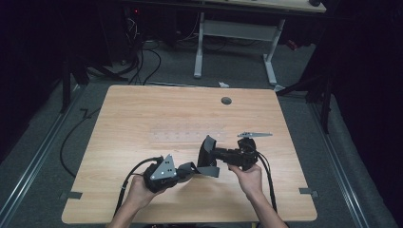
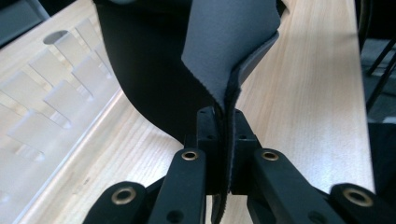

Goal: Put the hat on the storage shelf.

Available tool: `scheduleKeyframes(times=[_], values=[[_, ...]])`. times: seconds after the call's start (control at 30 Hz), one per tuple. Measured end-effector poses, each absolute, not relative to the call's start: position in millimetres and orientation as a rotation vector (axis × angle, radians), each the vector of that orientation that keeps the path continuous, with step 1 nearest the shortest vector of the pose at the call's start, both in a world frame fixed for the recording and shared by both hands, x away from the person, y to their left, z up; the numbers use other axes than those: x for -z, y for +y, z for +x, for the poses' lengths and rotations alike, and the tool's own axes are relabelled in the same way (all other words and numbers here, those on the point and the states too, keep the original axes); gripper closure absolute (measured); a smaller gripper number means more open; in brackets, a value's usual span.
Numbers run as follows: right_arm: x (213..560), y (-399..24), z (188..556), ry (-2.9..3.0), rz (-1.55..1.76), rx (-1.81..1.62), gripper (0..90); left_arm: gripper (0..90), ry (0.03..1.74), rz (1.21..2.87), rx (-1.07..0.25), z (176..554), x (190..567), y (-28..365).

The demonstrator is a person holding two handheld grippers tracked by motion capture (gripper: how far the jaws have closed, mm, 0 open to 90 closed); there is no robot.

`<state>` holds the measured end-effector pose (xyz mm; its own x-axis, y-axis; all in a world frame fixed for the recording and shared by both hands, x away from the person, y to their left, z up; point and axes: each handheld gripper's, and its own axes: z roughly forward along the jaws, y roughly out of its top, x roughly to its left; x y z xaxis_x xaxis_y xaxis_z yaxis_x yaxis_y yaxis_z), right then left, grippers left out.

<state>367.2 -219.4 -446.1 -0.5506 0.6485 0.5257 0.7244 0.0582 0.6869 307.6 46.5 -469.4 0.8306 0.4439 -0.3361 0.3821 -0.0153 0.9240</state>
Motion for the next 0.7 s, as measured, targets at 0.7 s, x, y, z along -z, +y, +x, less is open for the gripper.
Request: scheduleKeyframes(times=[0.7], values=[[499.0, -259.8, 344.9, -2.608, -1.765, 1.379, 48.6, 86.6, 0.762, 1.467, 0.022, 314.2, 449.8, 65.8]])
